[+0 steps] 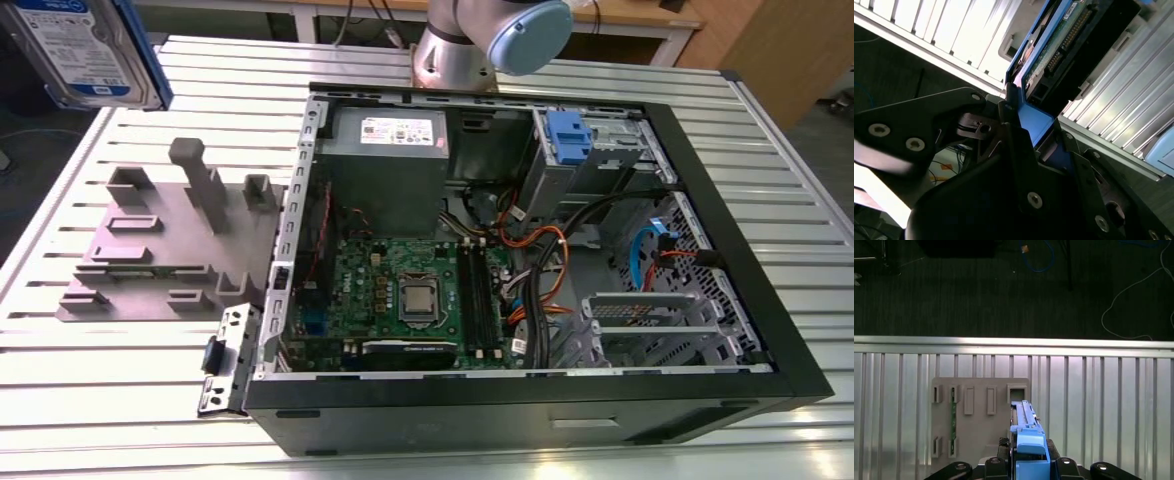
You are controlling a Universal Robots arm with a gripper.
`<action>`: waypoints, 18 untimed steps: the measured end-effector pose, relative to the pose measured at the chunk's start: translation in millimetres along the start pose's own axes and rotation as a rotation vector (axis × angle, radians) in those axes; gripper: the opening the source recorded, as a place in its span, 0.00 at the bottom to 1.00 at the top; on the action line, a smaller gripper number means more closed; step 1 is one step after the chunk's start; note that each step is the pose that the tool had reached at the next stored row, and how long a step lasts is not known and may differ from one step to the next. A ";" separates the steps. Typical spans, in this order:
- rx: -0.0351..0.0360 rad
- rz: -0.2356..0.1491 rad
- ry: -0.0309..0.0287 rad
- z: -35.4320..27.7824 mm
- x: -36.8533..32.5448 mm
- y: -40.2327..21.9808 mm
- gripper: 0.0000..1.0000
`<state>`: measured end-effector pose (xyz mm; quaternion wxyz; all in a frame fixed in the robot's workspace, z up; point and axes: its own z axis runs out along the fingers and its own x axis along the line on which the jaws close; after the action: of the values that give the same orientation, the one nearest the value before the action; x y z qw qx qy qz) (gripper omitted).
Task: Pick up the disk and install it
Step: 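Pick up the disk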
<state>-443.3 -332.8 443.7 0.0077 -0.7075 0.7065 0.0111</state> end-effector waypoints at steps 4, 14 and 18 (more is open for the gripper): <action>0.0000 0.000 -0.0007 -4.5 -0.1 0.0 0.36; 0.0000 0.000 -0.0021 -15.9 -0.4 0.1 0.36; 0.0001 0.000 -0.0033 -21.7 -0.6 0.1 0.36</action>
<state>-443.3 -332.8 465.4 0.0089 -0.7075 0.7065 0.0123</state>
